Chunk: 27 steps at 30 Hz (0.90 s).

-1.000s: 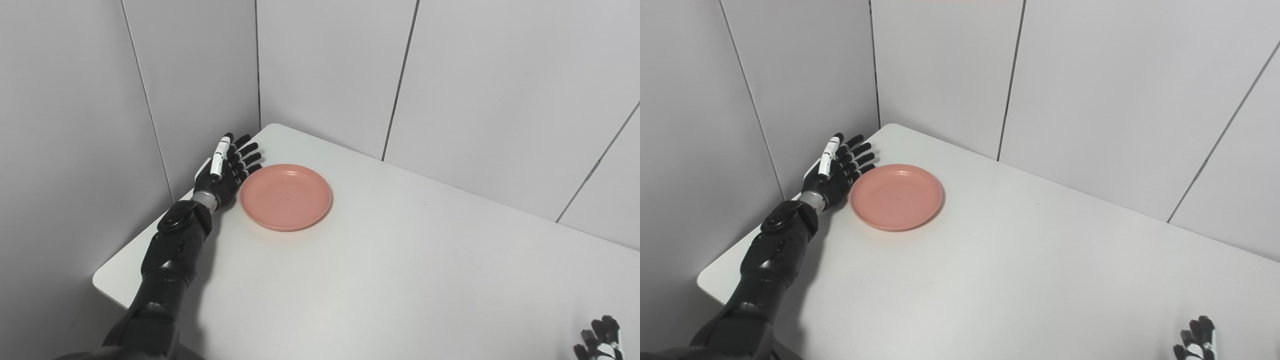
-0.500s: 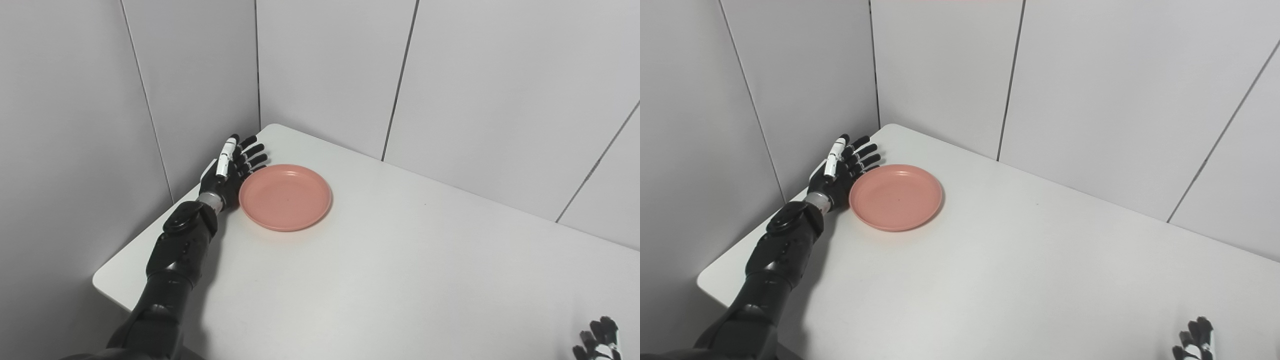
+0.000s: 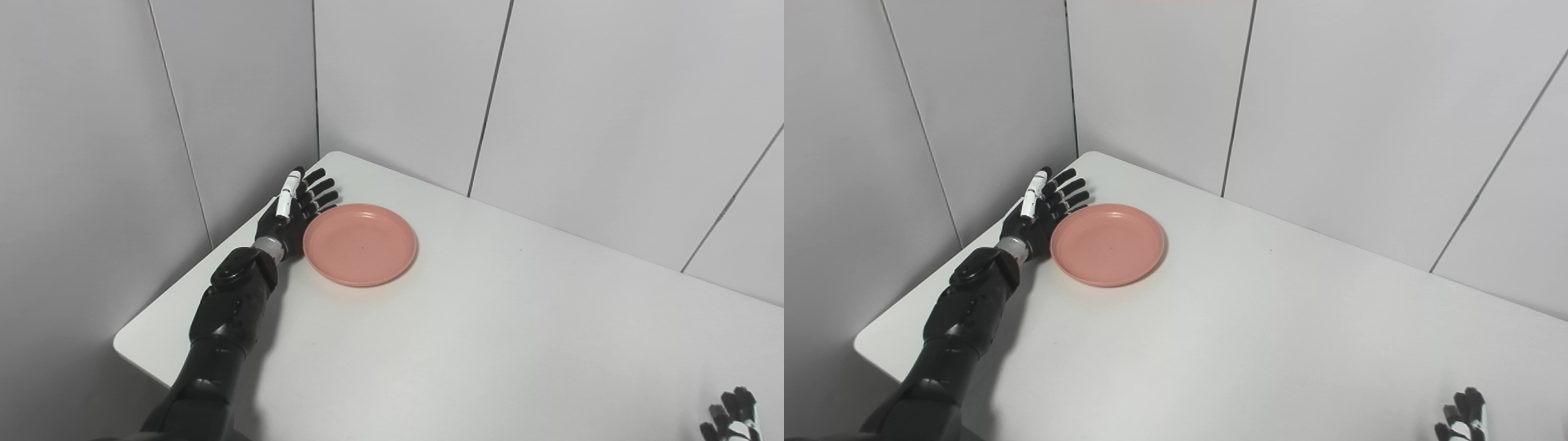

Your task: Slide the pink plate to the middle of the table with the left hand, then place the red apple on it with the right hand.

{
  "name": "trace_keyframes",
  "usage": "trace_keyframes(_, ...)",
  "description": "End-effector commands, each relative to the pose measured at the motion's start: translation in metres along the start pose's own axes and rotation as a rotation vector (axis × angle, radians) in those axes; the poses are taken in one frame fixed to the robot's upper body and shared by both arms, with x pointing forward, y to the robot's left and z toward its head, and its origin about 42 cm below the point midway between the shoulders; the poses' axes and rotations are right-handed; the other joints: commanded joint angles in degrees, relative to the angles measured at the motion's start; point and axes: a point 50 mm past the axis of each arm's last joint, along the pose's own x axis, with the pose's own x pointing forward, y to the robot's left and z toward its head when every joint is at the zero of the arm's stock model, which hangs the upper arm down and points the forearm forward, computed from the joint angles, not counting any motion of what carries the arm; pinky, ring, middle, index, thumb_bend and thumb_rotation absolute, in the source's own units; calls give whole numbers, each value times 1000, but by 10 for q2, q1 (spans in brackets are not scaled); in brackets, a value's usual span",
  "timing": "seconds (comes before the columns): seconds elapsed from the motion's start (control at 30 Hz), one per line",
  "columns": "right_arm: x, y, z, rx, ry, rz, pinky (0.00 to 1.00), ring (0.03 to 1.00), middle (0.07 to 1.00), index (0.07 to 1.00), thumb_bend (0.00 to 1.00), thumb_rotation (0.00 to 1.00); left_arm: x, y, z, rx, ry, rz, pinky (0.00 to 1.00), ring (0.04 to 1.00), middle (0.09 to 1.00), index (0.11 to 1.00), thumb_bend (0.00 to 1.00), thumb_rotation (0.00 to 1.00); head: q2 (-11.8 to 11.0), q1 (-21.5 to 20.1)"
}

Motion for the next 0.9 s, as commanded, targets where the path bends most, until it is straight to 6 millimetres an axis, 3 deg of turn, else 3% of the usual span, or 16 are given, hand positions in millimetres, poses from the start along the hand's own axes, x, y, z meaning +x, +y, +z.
trace_keyframes(0.0, 6, 3, 14, -3, -58, 5, 1000, 1000, 1000, 1000, 0, 1000, 2, -5, 6, -10, -4, -13, 866, 874, 881, 867, 312, 1000, 0, 0)
trace_keyframes(0.87, 6, 8, 18, -3, -53, -7, 1000, 1000, 1000, 1000, 0, 1000, -5, -30, -14, -35, 17, -54, 892, 876, 878, 865, 332, 1000, 8, -10)
